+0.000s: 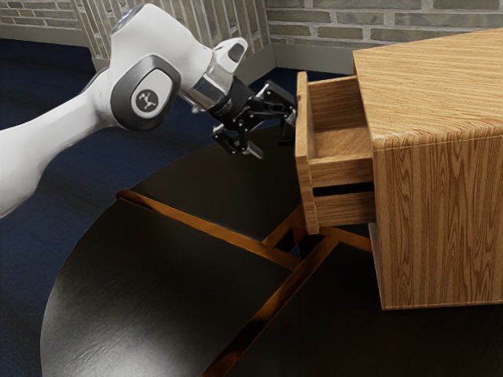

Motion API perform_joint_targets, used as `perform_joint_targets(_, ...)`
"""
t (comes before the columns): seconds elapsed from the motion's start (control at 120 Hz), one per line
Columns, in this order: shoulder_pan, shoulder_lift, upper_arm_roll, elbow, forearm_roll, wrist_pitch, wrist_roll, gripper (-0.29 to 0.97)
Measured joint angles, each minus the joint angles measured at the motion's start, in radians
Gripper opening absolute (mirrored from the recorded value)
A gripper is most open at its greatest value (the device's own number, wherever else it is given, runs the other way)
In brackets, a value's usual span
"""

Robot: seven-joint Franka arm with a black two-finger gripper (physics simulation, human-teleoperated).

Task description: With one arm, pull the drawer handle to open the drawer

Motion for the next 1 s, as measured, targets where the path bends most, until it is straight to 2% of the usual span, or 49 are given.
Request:
perform_joint_targets(0.142, 0.026, -0.023, -0.026, -0.049, -0.029, -0.006, 0.0, 0.66)
perform_joint_targets(0.325, 0.14, -0.034, -0.115, -0.132, -0.043, -0.01, 0.001, 0.66)
perform_joint_targets(0.55, 0.217, -0.034, -0.157, -0.175, -0.044, -0.014, 0.002, 0.67)
perform_joint_targets(0.883, 0.419, -0.034, -0.279, -0.283, -0.051, -0.015, 0.003, 0.68)
perform_joint_targets(1.0, 0.461, -0.034, -0.3, -0.303, -0.057, -0.015, 0.003, 0.68)
